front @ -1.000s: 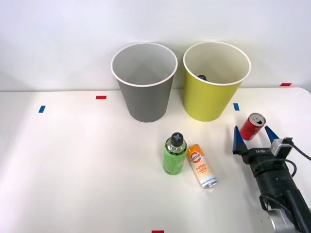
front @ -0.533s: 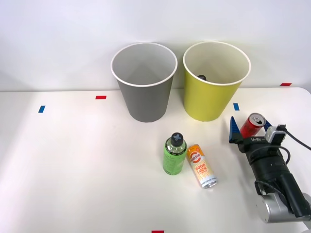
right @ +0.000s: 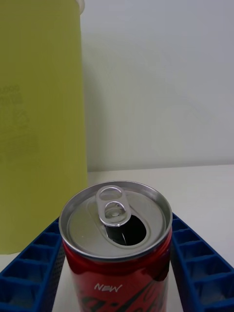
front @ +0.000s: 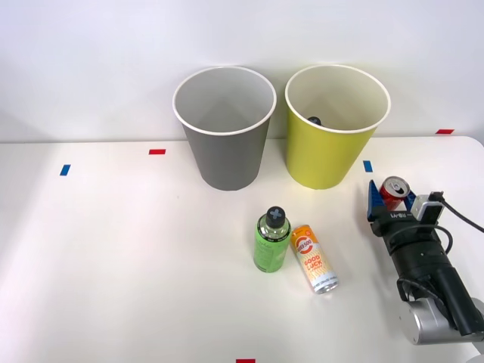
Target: Put cans in the gray bin, plastic bottles in the light green bin
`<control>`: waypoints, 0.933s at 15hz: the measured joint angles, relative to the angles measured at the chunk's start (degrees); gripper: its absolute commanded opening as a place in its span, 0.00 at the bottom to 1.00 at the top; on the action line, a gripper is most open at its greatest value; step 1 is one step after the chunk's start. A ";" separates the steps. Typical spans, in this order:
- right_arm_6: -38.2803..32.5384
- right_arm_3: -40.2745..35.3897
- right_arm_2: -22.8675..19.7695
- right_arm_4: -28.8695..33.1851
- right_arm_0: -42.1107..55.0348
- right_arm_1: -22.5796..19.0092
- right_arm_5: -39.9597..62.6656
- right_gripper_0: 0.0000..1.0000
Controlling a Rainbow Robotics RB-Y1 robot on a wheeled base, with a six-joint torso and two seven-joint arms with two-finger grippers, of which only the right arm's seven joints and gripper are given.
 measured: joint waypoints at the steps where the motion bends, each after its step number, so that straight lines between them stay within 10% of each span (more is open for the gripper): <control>1: 0.22 0.00 -0.07 0.02 0.02 -0.01 0.05 0.01; 7: 0.12 -1.00 0.18 0.54 1.58 -1.03 0.04 0.00; 14: -4.43 -24.84 3.57 -0.88 14.53 -9.25 6.64 0.00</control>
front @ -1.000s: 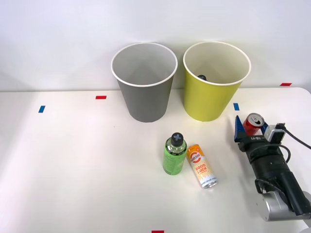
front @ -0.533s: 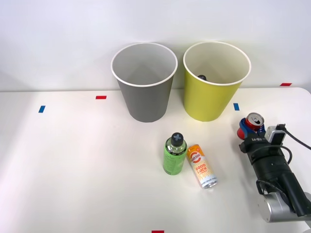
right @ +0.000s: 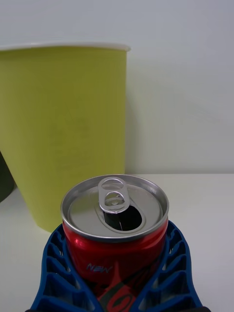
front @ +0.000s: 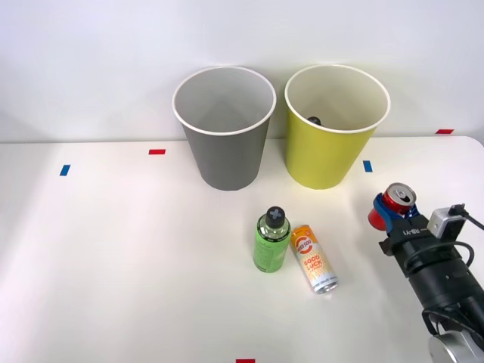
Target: Put cans in the gray bin, plastic bottles in the light green bin
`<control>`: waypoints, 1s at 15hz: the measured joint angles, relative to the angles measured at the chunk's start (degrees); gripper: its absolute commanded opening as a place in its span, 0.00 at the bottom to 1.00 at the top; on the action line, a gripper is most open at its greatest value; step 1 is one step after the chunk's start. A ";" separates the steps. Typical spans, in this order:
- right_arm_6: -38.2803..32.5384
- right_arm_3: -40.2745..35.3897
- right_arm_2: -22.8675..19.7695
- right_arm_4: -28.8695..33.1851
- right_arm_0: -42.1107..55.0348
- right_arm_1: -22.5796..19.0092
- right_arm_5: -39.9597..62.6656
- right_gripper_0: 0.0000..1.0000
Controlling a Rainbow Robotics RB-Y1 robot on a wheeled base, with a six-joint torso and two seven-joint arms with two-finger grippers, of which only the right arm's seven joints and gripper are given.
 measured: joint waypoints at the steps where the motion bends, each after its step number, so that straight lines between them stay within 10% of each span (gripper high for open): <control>1: -0.56 -5.26 -0.42 -0.22 1.85 -1.02 3.04 0.00; 7: -9.05 -29.12 -3.45 -2.06 7.12 -5.99 16.25 0.00; 15: -10.64 -30.88 -2.63 -2.61 -10.43 -4.58 29.03 0.00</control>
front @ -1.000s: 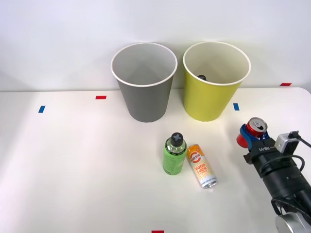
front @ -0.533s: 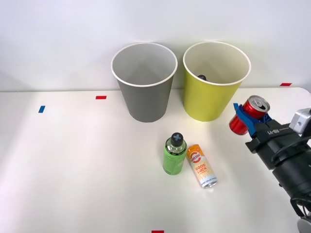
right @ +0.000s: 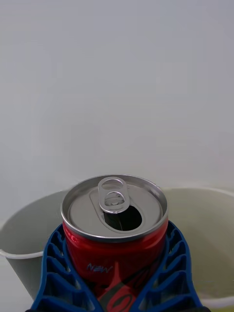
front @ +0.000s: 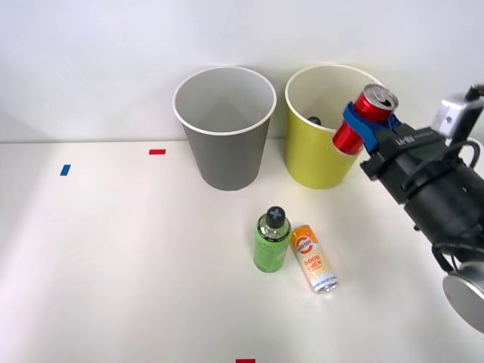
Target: Put cans in the gray bin, plastic bottles in the light green bin
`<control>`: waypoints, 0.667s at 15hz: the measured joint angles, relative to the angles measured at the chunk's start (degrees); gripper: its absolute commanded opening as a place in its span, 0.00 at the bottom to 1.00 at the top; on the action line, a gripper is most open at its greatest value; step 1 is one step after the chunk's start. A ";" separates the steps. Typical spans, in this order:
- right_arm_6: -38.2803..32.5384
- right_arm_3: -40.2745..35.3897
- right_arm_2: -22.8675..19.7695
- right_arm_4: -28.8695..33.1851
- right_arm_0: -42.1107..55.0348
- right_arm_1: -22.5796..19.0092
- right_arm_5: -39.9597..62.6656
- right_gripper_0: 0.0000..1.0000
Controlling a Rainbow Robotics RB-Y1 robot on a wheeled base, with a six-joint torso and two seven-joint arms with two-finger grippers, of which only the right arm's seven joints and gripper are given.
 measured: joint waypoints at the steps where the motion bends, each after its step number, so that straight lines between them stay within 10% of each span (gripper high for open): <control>1: -0.22 0.00 0.61 -0.14 -3.74 0.65 2.88 0.00; 10: -12.48 21.04 15.04 3.32 -32.44 2.38 0.98 0.00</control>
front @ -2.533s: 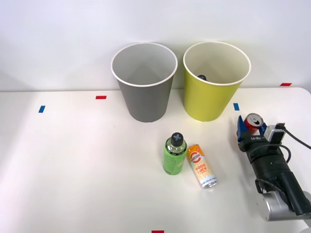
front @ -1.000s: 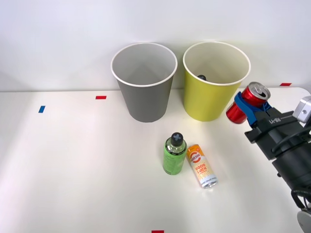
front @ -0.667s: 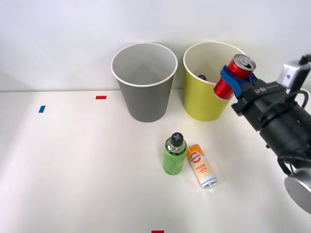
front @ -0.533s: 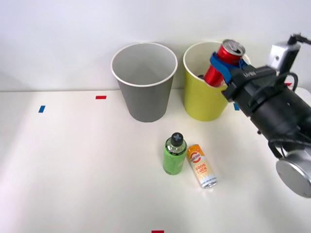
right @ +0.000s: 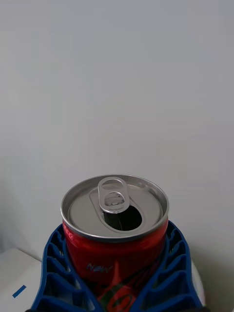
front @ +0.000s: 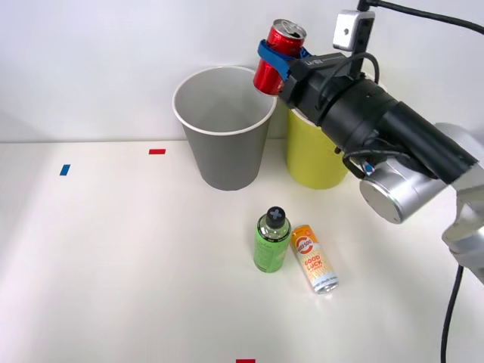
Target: Put cans in the gray bin, plastic bottles in the light green bin
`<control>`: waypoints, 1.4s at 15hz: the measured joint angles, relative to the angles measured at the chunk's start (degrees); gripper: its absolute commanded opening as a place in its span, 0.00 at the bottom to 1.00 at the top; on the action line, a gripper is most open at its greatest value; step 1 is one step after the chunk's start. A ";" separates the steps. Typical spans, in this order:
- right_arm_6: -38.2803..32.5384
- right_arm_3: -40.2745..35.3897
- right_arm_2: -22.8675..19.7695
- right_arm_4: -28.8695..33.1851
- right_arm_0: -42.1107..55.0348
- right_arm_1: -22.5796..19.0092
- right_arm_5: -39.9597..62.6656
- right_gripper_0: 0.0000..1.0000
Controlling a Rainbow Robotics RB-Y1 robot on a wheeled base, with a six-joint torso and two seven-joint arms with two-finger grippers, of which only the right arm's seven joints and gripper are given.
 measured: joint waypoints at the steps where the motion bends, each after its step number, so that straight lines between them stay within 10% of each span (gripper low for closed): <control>1: -0.51 2.50 2.16 0.15 -2.74 0.01 -0.83 0.00; 20: -3.14 21.91 13.74 0.50 -18.32 3.66 -2.01 0.00; 21: -3.16 22.80 13.79 0.77 -18.43 4.12 -2.60 0.13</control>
